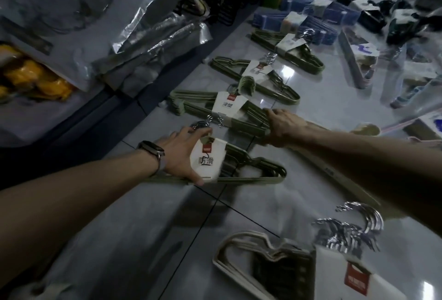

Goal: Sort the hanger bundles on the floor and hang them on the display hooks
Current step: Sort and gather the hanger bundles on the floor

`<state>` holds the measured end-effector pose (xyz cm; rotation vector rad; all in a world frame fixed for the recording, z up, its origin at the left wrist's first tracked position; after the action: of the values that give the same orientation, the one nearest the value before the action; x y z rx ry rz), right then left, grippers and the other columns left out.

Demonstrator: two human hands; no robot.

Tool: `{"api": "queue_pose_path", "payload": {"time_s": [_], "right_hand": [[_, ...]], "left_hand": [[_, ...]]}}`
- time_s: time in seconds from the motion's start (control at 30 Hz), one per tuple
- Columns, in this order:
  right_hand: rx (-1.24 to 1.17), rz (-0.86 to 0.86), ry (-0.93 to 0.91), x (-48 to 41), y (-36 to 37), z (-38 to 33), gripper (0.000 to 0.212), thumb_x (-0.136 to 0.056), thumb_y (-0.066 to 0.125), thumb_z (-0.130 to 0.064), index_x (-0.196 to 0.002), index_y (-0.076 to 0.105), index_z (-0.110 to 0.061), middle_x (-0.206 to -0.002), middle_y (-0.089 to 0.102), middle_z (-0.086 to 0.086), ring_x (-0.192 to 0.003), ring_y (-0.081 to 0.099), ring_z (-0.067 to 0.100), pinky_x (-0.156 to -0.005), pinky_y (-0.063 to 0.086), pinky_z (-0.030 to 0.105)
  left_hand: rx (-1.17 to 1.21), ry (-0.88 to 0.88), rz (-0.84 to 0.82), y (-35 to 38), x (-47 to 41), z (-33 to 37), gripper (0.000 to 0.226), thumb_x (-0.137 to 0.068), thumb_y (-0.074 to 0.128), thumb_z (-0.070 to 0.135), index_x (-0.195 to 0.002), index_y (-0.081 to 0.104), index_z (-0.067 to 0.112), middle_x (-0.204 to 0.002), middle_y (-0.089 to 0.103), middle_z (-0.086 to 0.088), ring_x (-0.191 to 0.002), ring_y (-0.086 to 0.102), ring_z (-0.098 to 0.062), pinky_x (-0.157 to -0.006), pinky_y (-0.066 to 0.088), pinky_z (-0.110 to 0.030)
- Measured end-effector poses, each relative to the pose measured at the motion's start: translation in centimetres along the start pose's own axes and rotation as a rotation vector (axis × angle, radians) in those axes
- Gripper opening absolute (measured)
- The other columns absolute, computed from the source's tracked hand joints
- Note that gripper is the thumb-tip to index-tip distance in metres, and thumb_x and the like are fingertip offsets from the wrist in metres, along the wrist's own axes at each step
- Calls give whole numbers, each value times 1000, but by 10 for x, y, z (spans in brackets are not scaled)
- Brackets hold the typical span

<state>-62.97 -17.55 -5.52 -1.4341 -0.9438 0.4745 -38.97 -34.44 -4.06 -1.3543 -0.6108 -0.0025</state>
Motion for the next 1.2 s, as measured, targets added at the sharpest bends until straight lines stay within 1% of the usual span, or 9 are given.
{"api": "queue_pose_path", "payload": {"time_s": [0.1, 0.3, 0.4, 0.5, 0.77, 0.87, 0.97, 1.1, 1.2], "right_hand": [[-112, 8, -30, -28, 7, -10, 90, -83, 73, -65, -152, 34, -23, -131, 56, 12, -103, 57, 28, -83, 58, 47], [-305, -94, 30, -68, 17, -3, 136, -60, 70, -92, -163, -1, -40, -165, 26, 11, -141, 39, 41, -113, 41, 57], [-434, 43, 25, -79, 10, 5, 109, -80, 59, -85, -163, 13, -32, -163, 33, 16, -137, 44, 39, -108, 43, 53], [-348, 186, 130, -94, -1, 31, 76, -97, 53, -67, -155, 30, -24, -152, 43, 18, -124, 52, 35, -97, 51, 50], [-295, -19, 343, -106, 19, 94, 82, -91, 73, -44, -158, 27, -35, -145, 29, 13, -120, 43, 37, -102, 48, 53], [-313, 38, 388, -107, 20, 99, 74, -88, 78, -42, -148, 39, -25, -125, 36, 11, -105, 44, 30, -88, 50, 47], [-304, 105, 440, -109, 19, 97, 58, -85, 82, -44, -125, 55, -12, -124, 48, 15, -100, 52, 30, -83, 54, 45], [-278, 164, 513, -103, 16, 91, 43, -96, 72, -35, -119, 57, -1, -131, 38, 20, -98, 47, 33, -82, 51, 45], [-216, 198, 391, -98, 4, 93, 30, -102, 60, -27, -121, 52, -5, -125, 37, 19, -90, 51, 32, -71, 47, 42]], "left_hand": [[52, -17, 89, -8, -7, -5, 123, -60, 74, 85, -155, 4, 47, -153, 31, -3, -134, 43, -31, -102, 48, -50], [173, 36, 284, -26, -50, 12, 89, -83, 64, 66, -155, 21, 38, -145, 38, -2, -132, 43, -25, -104, 48, -47], [186, 36, 314, -38, -77, 28, 81, -85, 66, 54, -154, 27, 37, -146, 39, -4, -135, 41, -27, -107, 45, -43], [44, 184, 340, -47, -94, 58, 72, -89, 65, 35, -153, 33, 33, -155, 34, -6, -141, 37, -27, -111, 40, -40], [-207, 348, 234, -19, -130, 99, 51, -89, 64, 10, -137, 50, 21, -137, 52, -1, -127, 46, -20, -108, 38, -34], [-124, 333, 161, -14, -136, 103, 54, -91, 62, 4, -141, 46, 20, -133, 52, -4, -121, 51, -23, -94, 45, -36], [-205, 279, 97, -10, -146, 107, 53, -94, 62, 7, -143, 45, 18, -134, 52, -8, -123, 53, -29, -96, 44, -40], [-244, 191, 56, -9, -159, 109, 47, -97, 58, 4, -140, 52, 21, -138, 57, -9, -126, 57, -32, -101, 46, -43], [-323, 220, 55, -10, -161, 114, 39, -97, 58, 2, -131, 63, 20, -132, 63, -10, -121, 62, -32, -97, 52, -43]]}}
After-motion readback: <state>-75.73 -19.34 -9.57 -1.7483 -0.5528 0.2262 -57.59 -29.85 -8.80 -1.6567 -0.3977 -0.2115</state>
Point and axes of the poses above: each hand's wrist, its own x-axis away from the middle knuckle, its own y-axis out of the palm, z = x × y, the point moved 3 cm from there along -x, towards the middle knuckle
